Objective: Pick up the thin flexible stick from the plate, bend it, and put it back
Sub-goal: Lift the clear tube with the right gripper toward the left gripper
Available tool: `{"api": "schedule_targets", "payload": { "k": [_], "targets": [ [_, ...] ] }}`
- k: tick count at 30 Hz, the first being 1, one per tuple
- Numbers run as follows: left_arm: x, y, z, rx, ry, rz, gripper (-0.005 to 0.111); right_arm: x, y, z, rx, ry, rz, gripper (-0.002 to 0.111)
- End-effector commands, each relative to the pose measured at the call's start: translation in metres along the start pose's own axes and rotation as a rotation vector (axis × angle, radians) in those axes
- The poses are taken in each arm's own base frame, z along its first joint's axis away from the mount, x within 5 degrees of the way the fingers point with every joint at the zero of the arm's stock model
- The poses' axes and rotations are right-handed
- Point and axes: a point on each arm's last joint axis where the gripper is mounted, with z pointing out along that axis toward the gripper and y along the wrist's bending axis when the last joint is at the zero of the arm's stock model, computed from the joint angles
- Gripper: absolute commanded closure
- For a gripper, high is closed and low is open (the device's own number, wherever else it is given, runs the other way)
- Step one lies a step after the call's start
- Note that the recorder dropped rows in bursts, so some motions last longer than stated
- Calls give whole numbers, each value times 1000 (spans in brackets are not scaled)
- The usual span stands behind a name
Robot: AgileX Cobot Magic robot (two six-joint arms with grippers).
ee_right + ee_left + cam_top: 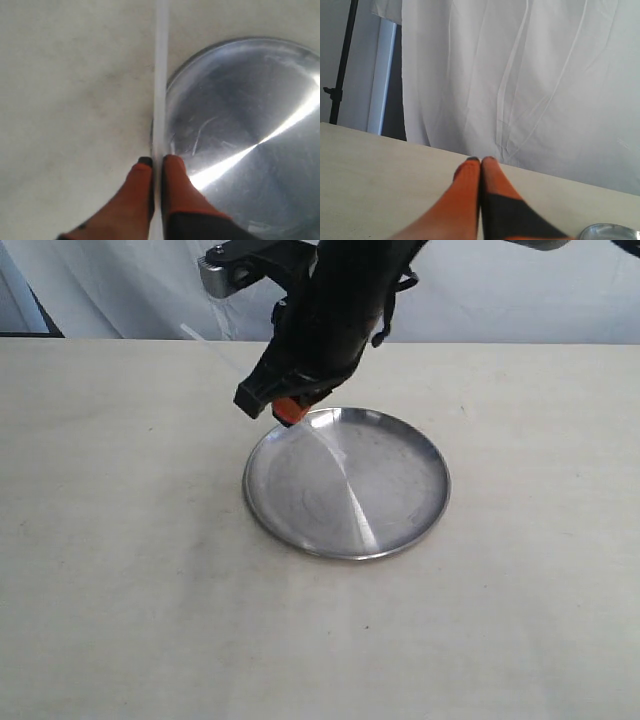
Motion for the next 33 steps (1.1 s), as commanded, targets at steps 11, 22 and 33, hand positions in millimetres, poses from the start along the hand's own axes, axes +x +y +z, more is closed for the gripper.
{"api": "schedule_targets", "payload": {
  "k": [11, 22, 33],
  "targets": [
    [-43, -26, -11, 335, -304, -415, 107, 94, 62, -48, -241, -230, 99, 109],
    [-57, -67, 7, 604, 100, -213, 107, 160, 98, -53, -435, -463, 151, 109],
    [-34, -86, 41, 829, 540, -654, 52, 160, 114, -49, -541, -533, 208, 109]
  ]
}}
